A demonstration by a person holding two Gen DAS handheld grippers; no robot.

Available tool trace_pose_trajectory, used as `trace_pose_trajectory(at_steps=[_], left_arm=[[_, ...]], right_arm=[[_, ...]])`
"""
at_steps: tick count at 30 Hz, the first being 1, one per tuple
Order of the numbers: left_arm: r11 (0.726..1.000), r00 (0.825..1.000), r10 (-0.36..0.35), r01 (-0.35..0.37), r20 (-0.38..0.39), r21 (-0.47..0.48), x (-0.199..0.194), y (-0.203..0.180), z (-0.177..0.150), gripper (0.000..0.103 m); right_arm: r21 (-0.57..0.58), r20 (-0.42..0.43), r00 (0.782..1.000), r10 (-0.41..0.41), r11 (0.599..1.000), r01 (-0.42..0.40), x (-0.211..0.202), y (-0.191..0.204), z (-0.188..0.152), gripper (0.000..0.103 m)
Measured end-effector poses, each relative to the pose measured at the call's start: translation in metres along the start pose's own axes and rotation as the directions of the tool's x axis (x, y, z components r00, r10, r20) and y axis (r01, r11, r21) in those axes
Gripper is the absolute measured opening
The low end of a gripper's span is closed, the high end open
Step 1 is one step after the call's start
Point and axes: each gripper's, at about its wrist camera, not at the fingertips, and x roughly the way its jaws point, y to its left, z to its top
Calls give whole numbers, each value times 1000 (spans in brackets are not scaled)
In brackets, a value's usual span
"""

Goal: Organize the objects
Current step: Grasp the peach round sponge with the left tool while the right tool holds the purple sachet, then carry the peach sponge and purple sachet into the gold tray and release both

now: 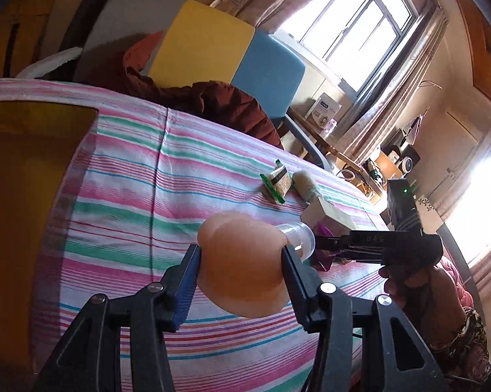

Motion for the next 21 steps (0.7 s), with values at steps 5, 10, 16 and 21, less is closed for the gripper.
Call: trace_pose_trajectory(at_steps=[5, 10, 16, 21], left_arm=[[997, 993, 71, -71, 91, 3, -32, 10, 11, 50], [987, 976, 154, -146, 152, -60, -60, 37, 17, 51], [949, 939, 299, -274, 171, -156, -79, 77, 22, 51], [901, 911, 396, -361, 117, -241, -82, 111, 19, 51]], right_arm=[[-29, 11, 1000, 7, 1000, -6, -3, 6, 0, 44], [-70, 18, 1000, 12, 997, -11, -3, 15, -1, 43], [-105, 44, 999, 16, 994, -11, -6, 23, -2, 44], [-157, 100, 995, 27, 988, -11, -16, 34, -2, 44]])
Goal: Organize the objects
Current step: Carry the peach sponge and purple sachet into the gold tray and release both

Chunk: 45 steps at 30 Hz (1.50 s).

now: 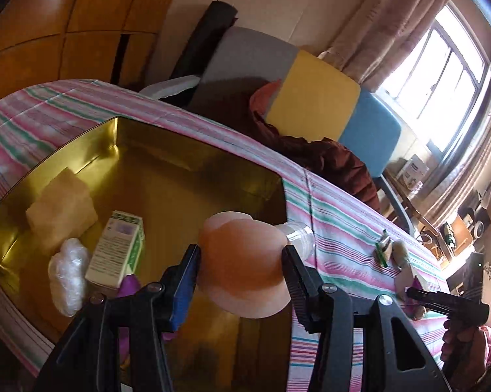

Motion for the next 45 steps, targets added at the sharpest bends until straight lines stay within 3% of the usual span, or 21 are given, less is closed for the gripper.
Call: trace_pose_trajectory(at_steps=[4, 9, 17, 22, 27, 33, 38, 45], left_arm=[[997, 997, 75, -75, -27, -15, 6, 14, -3, 52], [991, 990, 129, -130, -49, -19, 4, 26, -8, 63], [994, 994, 104, -103, 28, -48, -15, 32, -3, 64], [986, 982, 162, -156, 96, -64, -33, 35, 5, 65], [978, 976, 203, -198, 82, -71, -38, 42, 12, 65], [979, 978, 204, -204, 31, -27, -33, 50, 18, 65], [983, 983, 182, -182, -1, -32, -34, 53, 19, 65], [978, 979, 199, -196, 35, -71, -47, 62, 30, 65]], right_arm=[[-38, 30, 999, 18, 999, -17, -4, 11, 0, 44], [-52, 27, 999, 33, 998, -32, -2, 16, -2, 43], [-81, 45, 997, 68, 995, -65, -7, 24, -2, 44], [-128, 45, 995, 94, 988, -87, -7, 35, -5, 44], [-208, 36, 992, 124, 972, -114, -7, 55, -12, 44], [-265, -27, 977, 210, 941, -209, -3, 101, -30, 44], [-330, -84, 948, 306, 889, -316, 2, 164, -43, 44], [-460, -135, 935, 328, 815, -353, 10, 251, -61, 44]])
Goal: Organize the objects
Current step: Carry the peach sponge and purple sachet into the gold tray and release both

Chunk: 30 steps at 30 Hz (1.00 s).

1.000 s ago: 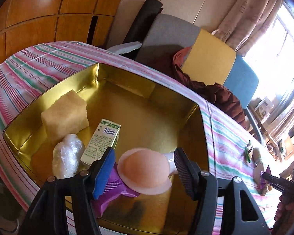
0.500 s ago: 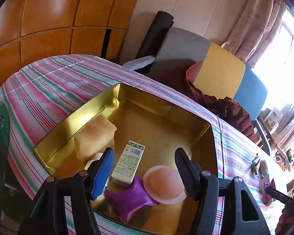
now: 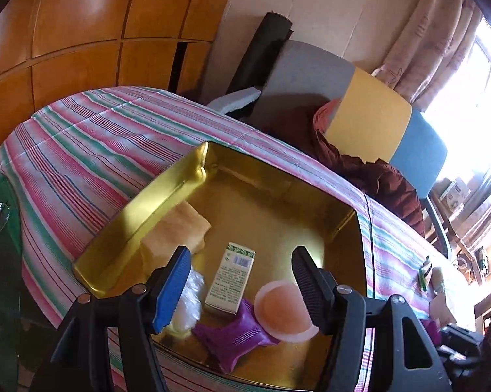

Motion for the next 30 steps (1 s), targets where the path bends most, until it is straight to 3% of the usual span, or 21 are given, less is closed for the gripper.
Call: trace_pose_trajectory(at_steps=[8, 15, 21, 25, 30], left_arm=[[998, 1000, -3, 4, 16, -59, -9, 13, 14, 65], [996, 1000, -4, 6, 20, -92, -12, 21, 21, 65], [994, 1000, -13, 16, 25, -110, -14, 23, 22, 65], [994, 1000, -19, 20, 15, -110, -12, 22, 21, 65], [995, 1000, -22, 23, 6, -94, -11, 17, 17, 65]], right_arm=[[-101, -56, 994, -92, 991, 86, 43, 44, 10, 44], [-222, -89, 974, -206, 958, 182, 70, 68, 12, 44], [-187, -100, 980, -171, 971, 150, 72, 65, 9, 46], [-162, -82, 984, -161, 976, 146, 65, 64, 6, 56], [-132, -64, 986, -152, 981, 142, 58, 61, 3, 58]])
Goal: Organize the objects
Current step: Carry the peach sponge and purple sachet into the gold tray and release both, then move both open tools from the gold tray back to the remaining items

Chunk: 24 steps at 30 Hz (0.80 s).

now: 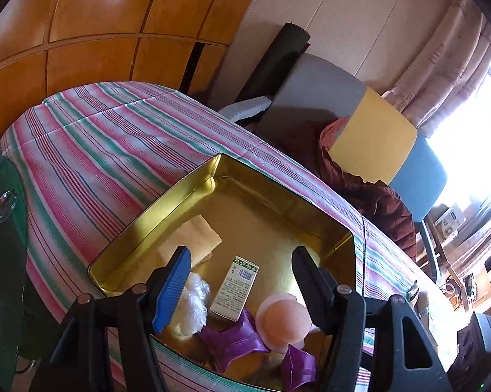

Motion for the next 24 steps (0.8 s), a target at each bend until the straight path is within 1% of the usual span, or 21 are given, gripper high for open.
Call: trace_pose_trajectory(at_steps=[5, 8, 14, 19, 22, 24], left_arm=[[1000, 1000, -3, 3, -6, 13, 0, -5, -4, 65], [1000, 1000, -12, 13, -12, 27, 1, -10, -7, 65], [992, 998, -53, 56, -29, 111, 2, -31, -19, 65], [972, 993, -105, 116, -61, 203, 2, -58, -35, 65], [955, 985, -139, 160, -99, 251, 4, -74, -47, 65], [938, 978, -163, 194, -126, 288, 5, -85, -55, 65]], right_arm=[[54, 19, 1000, -17, 998, 16, -9, -11, -4, 62], [93, 15, 999, -30, 995, 28, -15, -23, -9, 63], [165, -29, 995, -90, 982, 94, -19, -57, -27, 64], [241, -68, 991, -113, 962, 126, -24, -90, -46, 64], [261, -92, 986, -141, 952, 160, -27, -108, -58, 64], [274, -111, 980, -163, 943, 188, -31, -121, -66, 64]])
